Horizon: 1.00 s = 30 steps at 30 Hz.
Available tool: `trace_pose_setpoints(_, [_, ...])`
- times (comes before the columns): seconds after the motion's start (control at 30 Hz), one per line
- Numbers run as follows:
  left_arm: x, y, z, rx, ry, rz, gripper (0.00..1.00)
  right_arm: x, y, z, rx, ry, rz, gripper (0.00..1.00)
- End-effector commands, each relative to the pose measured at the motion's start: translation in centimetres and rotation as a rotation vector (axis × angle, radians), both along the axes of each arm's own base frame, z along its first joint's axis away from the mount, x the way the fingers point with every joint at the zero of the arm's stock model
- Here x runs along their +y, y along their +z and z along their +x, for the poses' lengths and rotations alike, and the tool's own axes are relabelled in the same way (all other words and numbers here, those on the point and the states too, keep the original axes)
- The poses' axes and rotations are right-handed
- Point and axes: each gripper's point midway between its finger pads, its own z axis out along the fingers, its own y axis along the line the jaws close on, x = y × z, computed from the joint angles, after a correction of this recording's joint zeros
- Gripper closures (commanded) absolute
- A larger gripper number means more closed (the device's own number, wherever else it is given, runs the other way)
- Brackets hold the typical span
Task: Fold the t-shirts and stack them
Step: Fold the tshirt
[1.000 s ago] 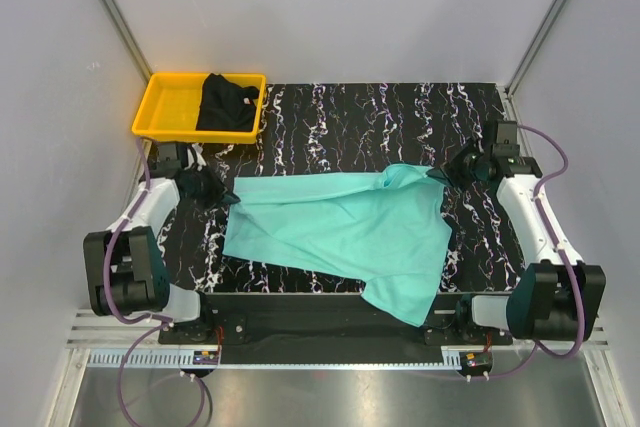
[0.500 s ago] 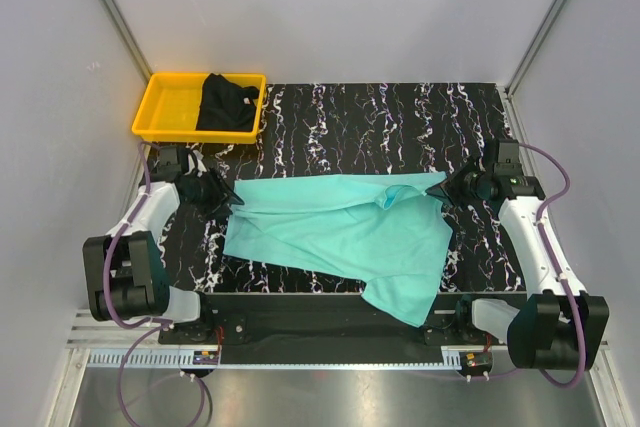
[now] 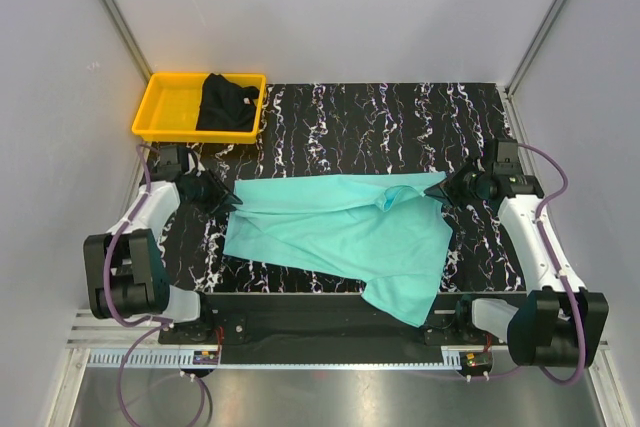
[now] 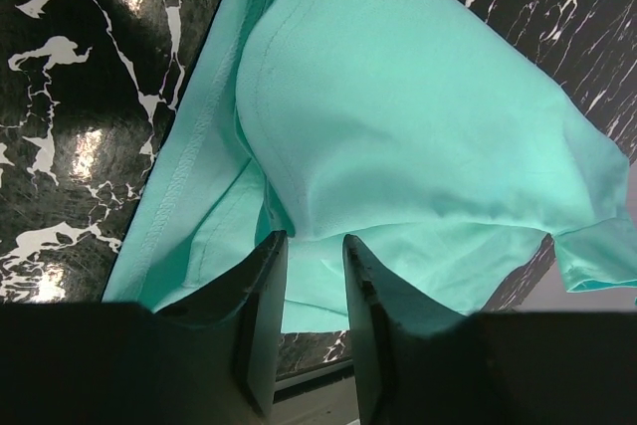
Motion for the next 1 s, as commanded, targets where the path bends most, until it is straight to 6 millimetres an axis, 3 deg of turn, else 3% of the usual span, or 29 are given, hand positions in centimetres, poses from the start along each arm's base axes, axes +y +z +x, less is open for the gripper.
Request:
trace_pose_setpoints(0.0, [0.3, -0.2, 1.0, -0.010, 0.034, 0.002, 0.67, 0.1, 1.3, 0.7, -0.042, 0.026, -0.001, 1.00])
trace_pose_setpoints(0.33, [0.5, -1.0, 1.7, 0.003, 0.043, 0.001, 0.73, 0.0, 1.0, 1.2, -0.030, 0.035, -0.007, 1.00])
trace_pose_setpoints(0.63, [0.5, -1.5, 0.6, 0.034, 0.066, 0.006, 0.67, 0.0, 0.8, 1.3, -0.026, 0.037, -0.008, 1.00])
trace_pose_setpoints(0.87, [0.9, -1.9, 1.7, 0.042, 0.059, 0.022, 0.76, 0.0, 0.6, 1.5, -0.024, 0.036, -0.007, 1.00])
trace_pose_setpoints(0.97, [0.7, -1.7, 2.2, 0.034, 0.045, 0.012, 0.90, -0.1, 0.5, 1.7, -0.021, 0.034, -0.008, 1.00])
